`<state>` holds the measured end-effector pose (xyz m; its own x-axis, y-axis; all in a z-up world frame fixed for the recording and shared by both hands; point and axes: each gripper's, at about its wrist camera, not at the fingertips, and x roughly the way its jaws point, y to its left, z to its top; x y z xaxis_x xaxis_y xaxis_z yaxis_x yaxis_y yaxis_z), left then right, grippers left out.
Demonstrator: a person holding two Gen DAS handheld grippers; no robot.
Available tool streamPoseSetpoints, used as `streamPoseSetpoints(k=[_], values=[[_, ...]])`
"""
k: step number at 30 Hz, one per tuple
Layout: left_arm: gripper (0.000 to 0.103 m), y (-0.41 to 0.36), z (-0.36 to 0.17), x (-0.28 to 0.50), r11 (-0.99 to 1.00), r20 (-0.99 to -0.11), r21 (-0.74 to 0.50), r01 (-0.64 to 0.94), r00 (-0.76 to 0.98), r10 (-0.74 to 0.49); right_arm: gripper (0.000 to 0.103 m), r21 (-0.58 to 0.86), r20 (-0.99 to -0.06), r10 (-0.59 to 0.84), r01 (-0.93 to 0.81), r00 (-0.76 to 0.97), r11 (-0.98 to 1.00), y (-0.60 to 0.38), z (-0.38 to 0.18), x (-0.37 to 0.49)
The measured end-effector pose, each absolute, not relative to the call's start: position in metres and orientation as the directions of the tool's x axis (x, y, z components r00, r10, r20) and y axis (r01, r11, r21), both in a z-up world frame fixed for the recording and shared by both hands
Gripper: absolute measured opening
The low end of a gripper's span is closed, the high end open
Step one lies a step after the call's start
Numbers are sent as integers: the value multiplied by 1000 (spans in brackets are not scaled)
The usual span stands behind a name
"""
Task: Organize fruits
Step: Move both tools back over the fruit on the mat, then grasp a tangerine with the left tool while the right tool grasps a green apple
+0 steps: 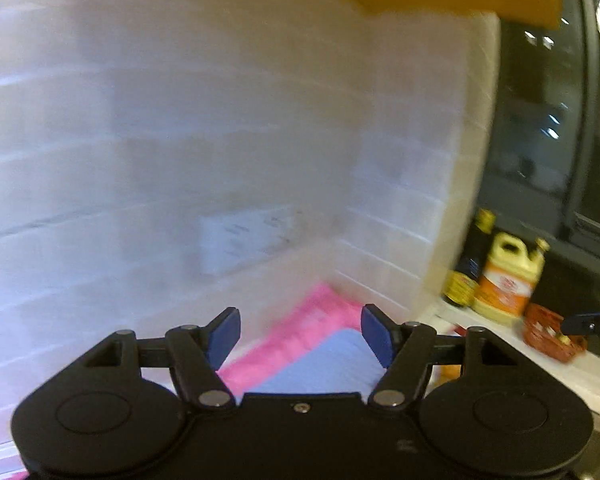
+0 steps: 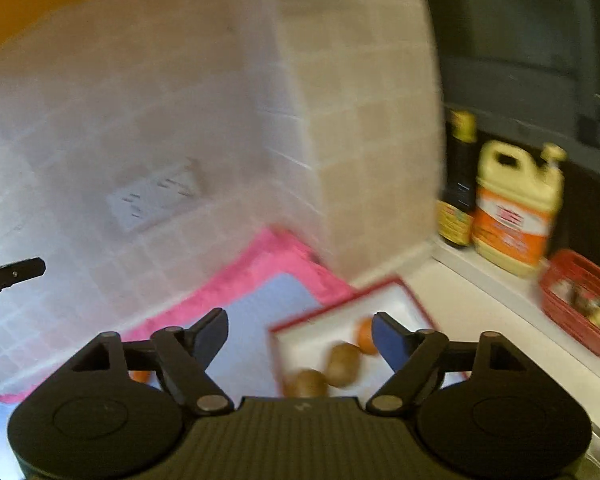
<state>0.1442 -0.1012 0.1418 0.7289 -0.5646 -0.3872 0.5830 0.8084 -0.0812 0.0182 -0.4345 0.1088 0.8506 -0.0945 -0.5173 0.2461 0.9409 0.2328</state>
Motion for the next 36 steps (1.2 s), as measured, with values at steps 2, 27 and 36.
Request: streamPoseSetpoints(k=[2,27,36], values=[[79,-73,146,136,837,-369,-74,542,765,-528,87,251,-495,-46,193,868,949,-414,114,29],[80,-40,-75,254,837,-709,-334,433,470,-526,80,240,-802,144,91,580,966,-247,-88,183],[80,-95,-124,293,843,-775,-297,449,403,-488,78,241,-830,139,122,540,963,-245,-121,192]])
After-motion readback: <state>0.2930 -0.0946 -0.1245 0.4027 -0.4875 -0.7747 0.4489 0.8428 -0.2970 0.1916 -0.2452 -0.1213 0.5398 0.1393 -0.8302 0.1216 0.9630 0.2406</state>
